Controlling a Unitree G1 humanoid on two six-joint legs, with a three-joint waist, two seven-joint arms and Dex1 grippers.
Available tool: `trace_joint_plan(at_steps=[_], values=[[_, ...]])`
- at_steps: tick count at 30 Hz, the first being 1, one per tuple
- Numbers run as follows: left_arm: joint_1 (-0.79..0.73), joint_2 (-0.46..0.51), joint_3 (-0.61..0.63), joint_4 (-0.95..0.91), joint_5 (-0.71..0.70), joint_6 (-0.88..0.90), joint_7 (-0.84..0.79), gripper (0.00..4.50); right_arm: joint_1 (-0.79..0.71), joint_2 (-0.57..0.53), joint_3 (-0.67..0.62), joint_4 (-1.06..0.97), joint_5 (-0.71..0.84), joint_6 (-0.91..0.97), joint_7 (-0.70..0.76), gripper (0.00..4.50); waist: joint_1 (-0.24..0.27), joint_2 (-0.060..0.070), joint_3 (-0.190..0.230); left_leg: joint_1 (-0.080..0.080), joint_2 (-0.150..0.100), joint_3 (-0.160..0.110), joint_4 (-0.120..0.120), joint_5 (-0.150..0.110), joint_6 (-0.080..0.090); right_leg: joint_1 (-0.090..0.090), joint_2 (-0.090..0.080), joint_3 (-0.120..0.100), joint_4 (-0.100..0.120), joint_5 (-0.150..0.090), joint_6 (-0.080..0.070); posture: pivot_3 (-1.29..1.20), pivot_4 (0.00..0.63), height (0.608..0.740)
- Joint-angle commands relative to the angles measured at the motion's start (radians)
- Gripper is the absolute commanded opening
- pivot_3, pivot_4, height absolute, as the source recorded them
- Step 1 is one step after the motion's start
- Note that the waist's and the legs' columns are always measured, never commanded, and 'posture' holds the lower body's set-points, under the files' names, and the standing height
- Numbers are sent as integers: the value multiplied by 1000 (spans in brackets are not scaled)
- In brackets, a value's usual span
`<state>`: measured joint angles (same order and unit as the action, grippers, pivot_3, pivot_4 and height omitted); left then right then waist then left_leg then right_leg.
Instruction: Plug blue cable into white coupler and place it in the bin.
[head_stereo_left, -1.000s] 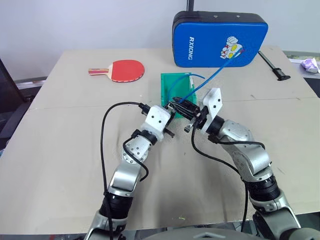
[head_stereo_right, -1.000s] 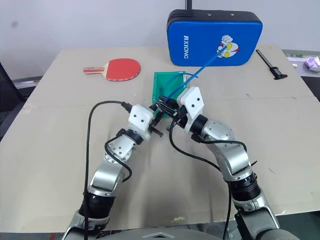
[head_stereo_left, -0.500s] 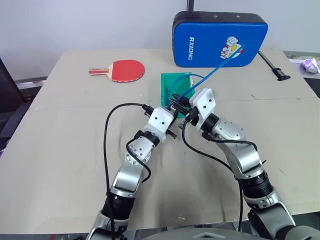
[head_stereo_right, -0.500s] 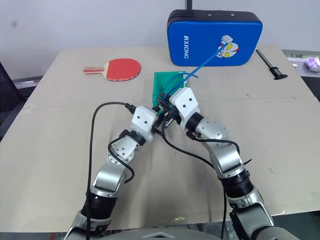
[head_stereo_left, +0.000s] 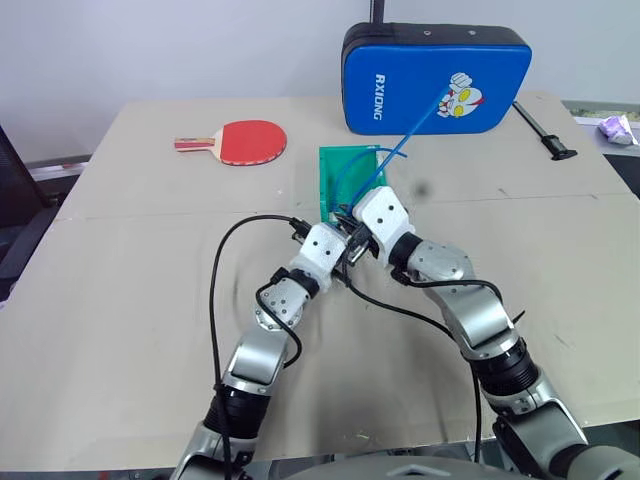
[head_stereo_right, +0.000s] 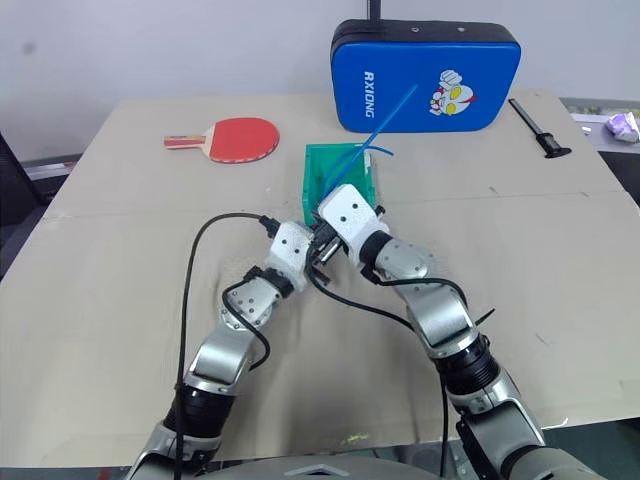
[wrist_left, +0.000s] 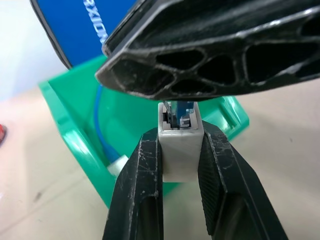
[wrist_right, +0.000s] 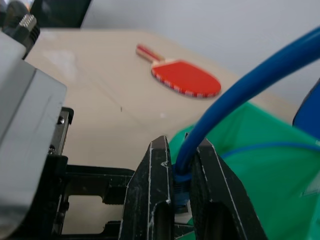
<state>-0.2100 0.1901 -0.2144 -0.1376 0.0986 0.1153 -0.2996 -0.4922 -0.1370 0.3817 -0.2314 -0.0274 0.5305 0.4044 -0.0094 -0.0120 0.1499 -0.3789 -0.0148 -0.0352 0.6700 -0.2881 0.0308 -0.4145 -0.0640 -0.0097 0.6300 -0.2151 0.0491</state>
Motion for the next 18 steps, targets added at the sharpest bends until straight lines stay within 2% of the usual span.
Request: trace_joint_plan(at_steps=[1, 5, 9, 13, 15, 17, 18], values=[[-52, -20, -14, -113, -6, -107, -3, 358, 33, -13, 19, 66, -14, 154, 0, 0, 0, 0, 0, 0, 0, 0, 0, 0, 0, 0, 0, 0, 0, 0, 0, 0, 150, 740], [-59, -23, -1, -123, -14, -126, 5, 358, 23, 4, -22, 60, 1, 122, -12, 0, -2, 0, 0, 0, 0, 0, 0, 0, 0, 0, 0, 0, 0, 0, 0, 0, 150, 740], [-49, -30, 13, -114, -22, -113, 12, 358, 6, 59, -78, 38, 59, -124, 1, 0, -2, 0, 0, 0, 0, 0, 0, 0, 0, 0, 0, 0, 0, 0, 0, 0, 150, 740], [-26, -53, 48, -113, -68, -67, 14, 358, 6, 67, -90, 48, 88, -226, 34, 0, -2, 0, 0, 0, 0, 0, 0, 0, 0, 0, 0, 0, 0, 0, 0, 0, 150, 740], [-1, -69, 69, -132, -121, -11, 2, 1358, -14, 76, -111, 68, 109, -228, 37, 0, -2, 0, 0, 0, 0, 0, 0, 0, 0, 0, 0, 0, 0, 0, 0, 0, 150, 740], [21, -65, 77, -166, -169, 42, -27, 2044, -51, 84, -142, 96, 140, -208, 42, 0, -4, 0, 0, 0, 0, 0, 0, 0, 0, 0, 0, 0, 0, 0, 0, 0, 150, 740], [28, -60, 78, -182, -186, 62, -38, 2634, -71, 85, -157, 110, 159, -198, 50, 0, -4, 0, 0, 0, 0, 0, 0, 0, 0, 0, 0, 0, 0, 0, 0, 0, 150, 740]])
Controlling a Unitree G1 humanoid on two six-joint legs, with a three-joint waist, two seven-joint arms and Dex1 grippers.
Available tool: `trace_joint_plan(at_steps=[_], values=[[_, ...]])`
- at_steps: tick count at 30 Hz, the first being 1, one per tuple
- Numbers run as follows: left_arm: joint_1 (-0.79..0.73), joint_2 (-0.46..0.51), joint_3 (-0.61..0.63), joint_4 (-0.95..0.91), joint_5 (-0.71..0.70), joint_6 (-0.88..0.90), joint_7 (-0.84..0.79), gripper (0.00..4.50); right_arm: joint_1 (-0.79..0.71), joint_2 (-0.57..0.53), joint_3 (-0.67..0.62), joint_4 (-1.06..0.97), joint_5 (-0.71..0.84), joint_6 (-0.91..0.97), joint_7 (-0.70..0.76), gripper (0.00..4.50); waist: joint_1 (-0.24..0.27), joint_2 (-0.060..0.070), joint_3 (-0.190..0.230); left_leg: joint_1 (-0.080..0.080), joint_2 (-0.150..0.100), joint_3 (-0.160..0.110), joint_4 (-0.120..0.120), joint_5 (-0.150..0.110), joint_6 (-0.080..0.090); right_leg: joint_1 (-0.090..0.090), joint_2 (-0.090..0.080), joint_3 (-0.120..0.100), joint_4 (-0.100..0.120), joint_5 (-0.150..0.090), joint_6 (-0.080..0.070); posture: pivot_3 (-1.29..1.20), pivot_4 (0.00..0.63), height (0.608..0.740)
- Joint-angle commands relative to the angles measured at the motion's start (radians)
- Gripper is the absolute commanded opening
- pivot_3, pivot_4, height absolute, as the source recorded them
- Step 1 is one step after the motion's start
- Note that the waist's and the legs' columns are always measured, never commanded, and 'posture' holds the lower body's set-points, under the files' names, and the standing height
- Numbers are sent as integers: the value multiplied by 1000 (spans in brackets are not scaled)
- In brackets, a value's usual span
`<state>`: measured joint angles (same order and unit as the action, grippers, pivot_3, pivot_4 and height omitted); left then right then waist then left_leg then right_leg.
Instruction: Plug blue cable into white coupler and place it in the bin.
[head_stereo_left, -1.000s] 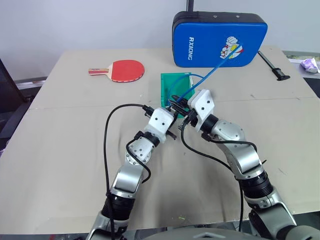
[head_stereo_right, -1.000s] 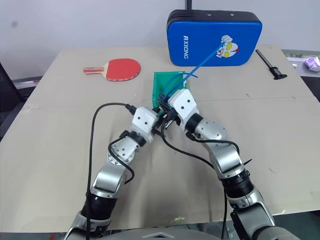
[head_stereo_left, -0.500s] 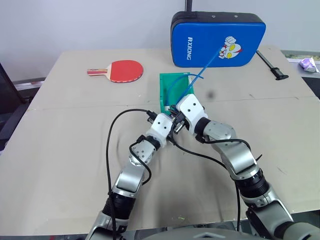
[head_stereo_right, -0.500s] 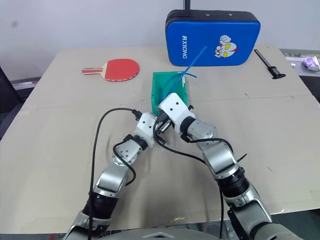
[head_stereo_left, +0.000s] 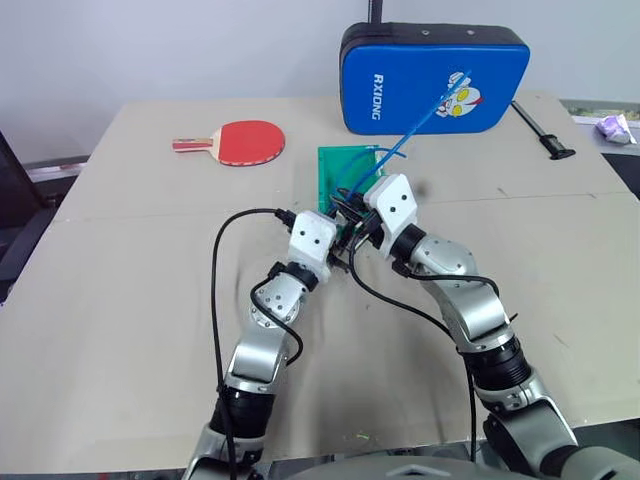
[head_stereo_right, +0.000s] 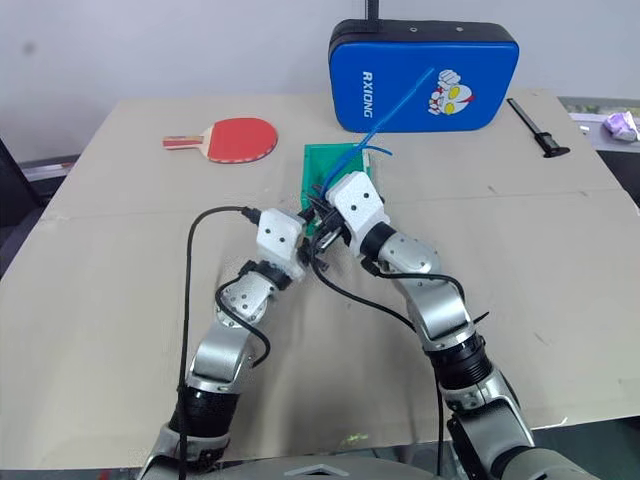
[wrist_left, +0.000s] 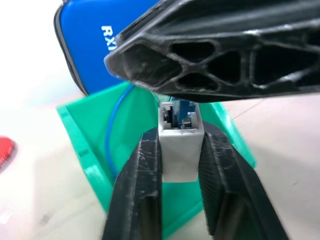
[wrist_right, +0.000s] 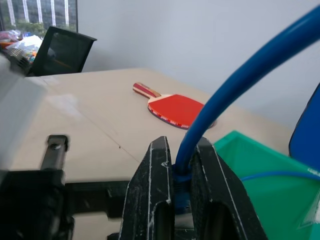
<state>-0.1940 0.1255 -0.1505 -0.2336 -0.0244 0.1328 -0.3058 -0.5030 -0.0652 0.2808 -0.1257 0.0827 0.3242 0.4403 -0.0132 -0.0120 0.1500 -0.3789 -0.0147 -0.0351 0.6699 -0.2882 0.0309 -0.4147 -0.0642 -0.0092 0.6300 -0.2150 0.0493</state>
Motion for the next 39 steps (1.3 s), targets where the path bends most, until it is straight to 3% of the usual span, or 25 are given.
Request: trace_joint_plan(at_steps=[1, 5, 10, 13, 18, 21, 24, 28, 31, 35, 39], values=[[21, 22, 20, -114, -80, 84, -46, 3051, -79, 12, -69, 17, 66, 16, 24, 0, 0, 0, 0, 0, 0, 0, 0, 0, 0, 0, 0, 0, 0, 0, 0, 0, 150, 740], [13, 126, 99, -264, -176, 305, -90, 3051, -189, 5, -125, 114, 124, 78, 60, 0, -3, 0, 0, 1, 0, 0, 0, 0, 1, 0, 1, 0, 3, 0, 0, 0, 150, 740], [-60, 322, 245, -443, -403, 712, -158, 3051, -375, -4, -169, 340, 202, 225, 148, 0, -7, 0, 1, 1, 1, -1, 0, 0, 1, -2, 2, 0, 7, 0, -1, 0, 150, 740], [-142, 379, 346, -477, -526, 907, -144, 3051, -491, 3, -187, 544, 192, 198, 170, 0, -6, -1, 1, 1, 0, -1, 0, 0, 1, -1, 2, 1, 7, 0, -1, 0, 150, 740], [-193, 423, 415, -480, -607, 1046, -117, 3051, -630, 10, -199, 848, 158, 98, 209, 0, -8, -1, 1, 1, 0, -1, 0, 2, -4, -1, 2, 1, 5, 0, 0, 0, 150, 740], [-234, 420, 433, -477, -622, 1099, -75, 3095, -716, 8, -232, 1021, 135, 21, 167, 1063, -9, -1, 1, -2, 0, -1, -2, 3, -4, -3, 2, 1, 3, 0, 0, 0, 150, 740], [-239, 412, 446, -482, -639, 1127, -51, 3095, -746, -5, -252, 1063, 127, -12, 167, 2483, -11, -1, 2, -2, 0, -1, -3, 3, -5, -4, 2, 1, 0, 0, 0, 0, 150, 740], [-239, 415, 449, -489, -652, 1117, -38, 3095, -719, -57, -239, 980, 102, -11, 210, 4482, -15, -1, 2, -3, 0, -2, -4, 3, -6, -4, 1, 1, -1, 0, 0, 0, 150, 740], [-228, 415, 453, -505, -655, 1106, -22, 3095, -635, -122, -233, 792, 114, 54, 261, 4482, -15, -1, 2, -3, 0, -2, -3, 3, -6, -4, 0, 1, -1, 0, 0, 0, 150, 740], [-142, 421, 435, -540, -588, 1004, 3, 3095, -409, -270, -233, 394, 183, 271, 345, 4482, -8, -1, 2, -4, 0, -4, -4, 3, -6, -3, -1, 2, -3, 0, 0, 0, 150, 740], [146, 405, 386, -589, -480, 761, -42, 3095, -31, -411, -348, 50, 315, 178, 488, 4482, 2, -1, 1, -5, 0, -3, -7, 2, -5, -5, -6, 3, -4, 0, 0, 0, 150, 740]])
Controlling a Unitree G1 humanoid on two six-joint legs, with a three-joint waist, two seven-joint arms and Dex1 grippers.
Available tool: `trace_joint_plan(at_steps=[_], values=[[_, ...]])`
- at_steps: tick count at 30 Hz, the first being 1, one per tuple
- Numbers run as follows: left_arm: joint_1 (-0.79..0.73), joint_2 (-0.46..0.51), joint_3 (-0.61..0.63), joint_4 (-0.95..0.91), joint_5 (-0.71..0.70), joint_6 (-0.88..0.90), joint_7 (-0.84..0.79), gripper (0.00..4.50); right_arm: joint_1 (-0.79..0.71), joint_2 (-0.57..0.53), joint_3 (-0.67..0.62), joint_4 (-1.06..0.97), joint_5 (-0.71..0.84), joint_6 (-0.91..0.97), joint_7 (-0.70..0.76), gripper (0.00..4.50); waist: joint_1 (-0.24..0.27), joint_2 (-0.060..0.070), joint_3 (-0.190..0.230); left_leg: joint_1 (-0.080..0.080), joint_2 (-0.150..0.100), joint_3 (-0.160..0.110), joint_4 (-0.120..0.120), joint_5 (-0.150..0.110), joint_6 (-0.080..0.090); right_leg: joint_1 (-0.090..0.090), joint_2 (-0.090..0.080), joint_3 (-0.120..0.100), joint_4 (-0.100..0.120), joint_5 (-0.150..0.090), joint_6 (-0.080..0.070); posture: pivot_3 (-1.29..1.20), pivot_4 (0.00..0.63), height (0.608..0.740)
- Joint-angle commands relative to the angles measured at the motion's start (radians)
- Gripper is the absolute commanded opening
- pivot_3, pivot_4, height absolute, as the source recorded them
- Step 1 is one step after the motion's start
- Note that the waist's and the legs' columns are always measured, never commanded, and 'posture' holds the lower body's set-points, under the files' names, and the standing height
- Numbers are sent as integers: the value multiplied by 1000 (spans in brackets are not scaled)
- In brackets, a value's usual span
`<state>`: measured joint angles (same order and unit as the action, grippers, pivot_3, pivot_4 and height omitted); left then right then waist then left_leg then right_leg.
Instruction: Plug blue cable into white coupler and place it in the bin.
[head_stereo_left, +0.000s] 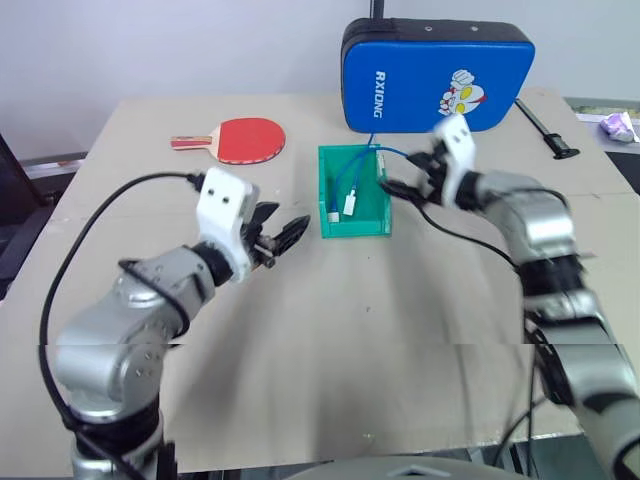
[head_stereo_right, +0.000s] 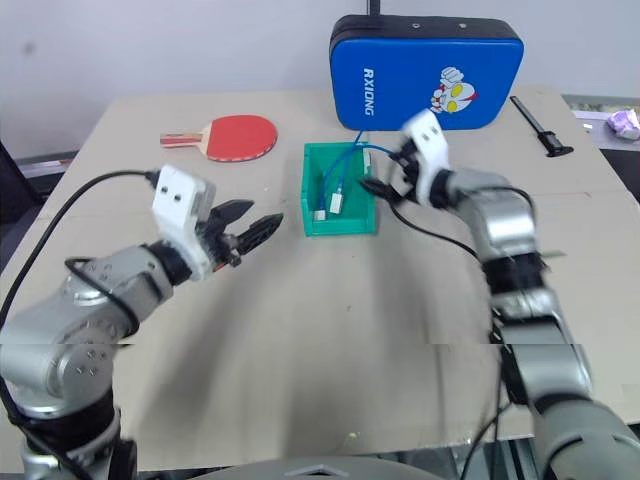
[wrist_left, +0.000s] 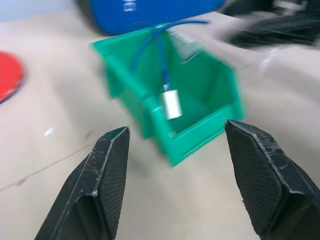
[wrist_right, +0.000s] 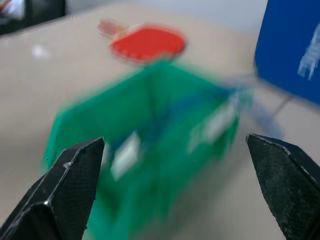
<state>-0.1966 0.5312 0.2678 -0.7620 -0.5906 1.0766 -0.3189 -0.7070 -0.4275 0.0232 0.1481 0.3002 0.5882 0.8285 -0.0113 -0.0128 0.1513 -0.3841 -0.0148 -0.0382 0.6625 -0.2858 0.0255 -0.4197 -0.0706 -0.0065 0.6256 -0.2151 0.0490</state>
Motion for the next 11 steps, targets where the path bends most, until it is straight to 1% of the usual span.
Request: trace_joint_plan(at_steps=[1, 2, 4, 5, 6, 7, 8, 9, 11], values=[[199, 5, -50, -60, 113, -229, -39, 3095, 228, -61, -108, -257, 112, -116, 114, 4482, 0, 0, 0, 0, 0, 1, -1, 0, 0, -1, 0, 1, -1, 0, 0, 0, 150, 740], [248, 9, -68, -52, 140, -285, -57, 3095, 284, -66, -127, -279, 135, -146, 141, 4482, -1, 0, 0, 1, 0, 1, -2, 0, 0, -1, 0, 1, -2, 0, 0, 0, 150, 740], [343, -19, -79, -11, 167, -409, -98, 3095, 396, -58, -176, -296, 162, -230, 162, 4482, -4, 0, 0, 2, 1, 4, -4, 0, 0, -1, 0, 4, -1, 0, 0, 0, 150, 740], [412, -32, -95, 47, 197, -499, -128, 3095, 505, -91, -186, -275, 141, -284, 203, 4482, -3, 0, 0, 3, 1, 5, -4, 0, 0, -1, 0, 4, 0, 0, 0, 0, 150, 740], [465, -32, -118, 100, 239, -587, -153, 3095, 589, -113, -193, -250, 120, -332, 231, 4482, 0, 2, 0, 6, 1, 5, -4, -2, 5, 2, 0, 4, 1, 0, -1, 0, 150, 740], [499, -30, -133, 136, 270, -652, -172, 3095, 643, -129, -195, -234, 107, -364, 250, 4482, 8, 0, -1, 7, 1, 5, -3, -2, 5, 3, 1, 3, 0, -1, -7, 0, 150, 740], [534, -26, -149, 180, 291, -709, -201, 3095, 703, -138, -199, -201, 91, -434, 273, 4482, 14, 0, -1, 13, 2, 4, -3, -2, 6, 10, 1, 2, 0, -1, -7, 0, 150, 740], [555, -24, -158, 209, 303, -751, -221, 3095, 734, -140, -202, -179, 86, -487, 284, 4482, 18, 0, 0, 18, 2, 5, -3, -3, 6, 14, 1, 2, -1, -2, -7, 0, 150, 740], [580, -19, -164, 262, 319, -828, -261, 3095, 765, -125, -225, -147, 99, -566, 281, 4482, 19, 0, 0, 18, 2, 8, -2, -3, 6, 13, 3, 1, -1, -2, -7, 0, 150, 740]])
